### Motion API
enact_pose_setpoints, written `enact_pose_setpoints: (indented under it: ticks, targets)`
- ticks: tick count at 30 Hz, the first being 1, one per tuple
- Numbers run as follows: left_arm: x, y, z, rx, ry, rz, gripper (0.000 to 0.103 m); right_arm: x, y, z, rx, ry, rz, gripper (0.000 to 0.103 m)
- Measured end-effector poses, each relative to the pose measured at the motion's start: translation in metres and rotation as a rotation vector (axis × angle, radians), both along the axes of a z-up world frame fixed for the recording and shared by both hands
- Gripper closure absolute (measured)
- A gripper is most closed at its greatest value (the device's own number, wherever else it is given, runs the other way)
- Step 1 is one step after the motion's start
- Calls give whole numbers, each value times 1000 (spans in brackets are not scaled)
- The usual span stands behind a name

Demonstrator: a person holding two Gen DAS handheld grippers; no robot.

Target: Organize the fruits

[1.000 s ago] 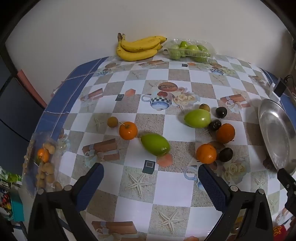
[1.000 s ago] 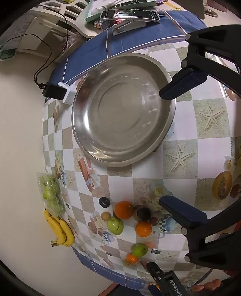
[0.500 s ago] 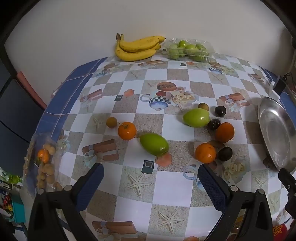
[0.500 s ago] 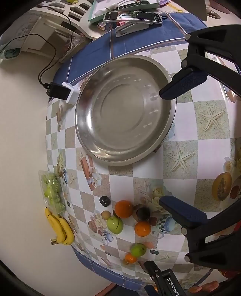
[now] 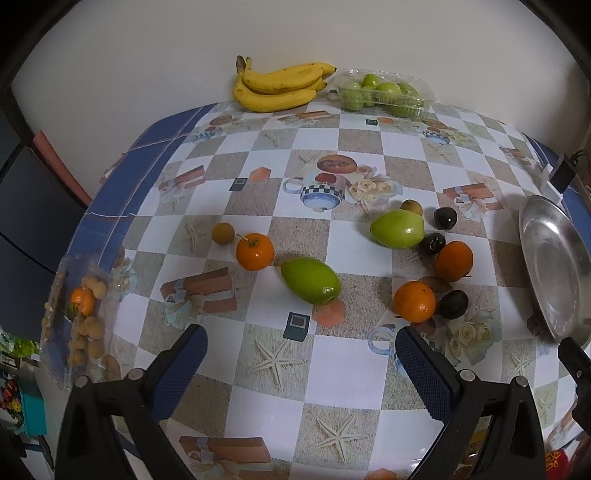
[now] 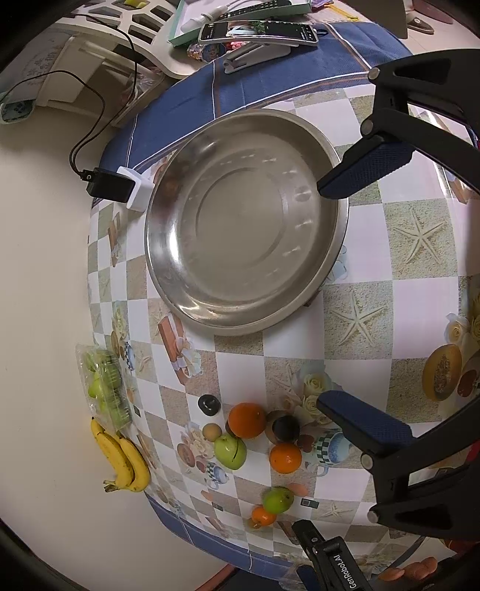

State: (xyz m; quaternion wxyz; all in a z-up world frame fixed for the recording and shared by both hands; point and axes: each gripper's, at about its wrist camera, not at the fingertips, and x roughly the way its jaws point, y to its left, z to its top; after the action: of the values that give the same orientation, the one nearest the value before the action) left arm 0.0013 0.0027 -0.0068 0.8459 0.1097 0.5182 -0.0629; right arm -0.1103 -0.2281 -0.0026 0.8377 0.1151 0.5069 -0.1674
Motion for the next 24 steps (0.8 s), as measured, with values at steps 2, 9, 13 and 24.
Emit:
enact_pose_setpoints:
  ticks: [2,9,13,24]
  targets:
    - [0,1,0,-2,1,2,0,0,-1,0,1,1,0,0]
    - [1,3,-2,-10,10,10,0,-1,-2,-2,6,7,-6,0]
    - [2,4,-2,-14,14,17,0,-1,-3,-2,8,7,-10,0]
    - [2,6,-4,-21,22,23,0,-1,-3,-2,9,8,-12,0]
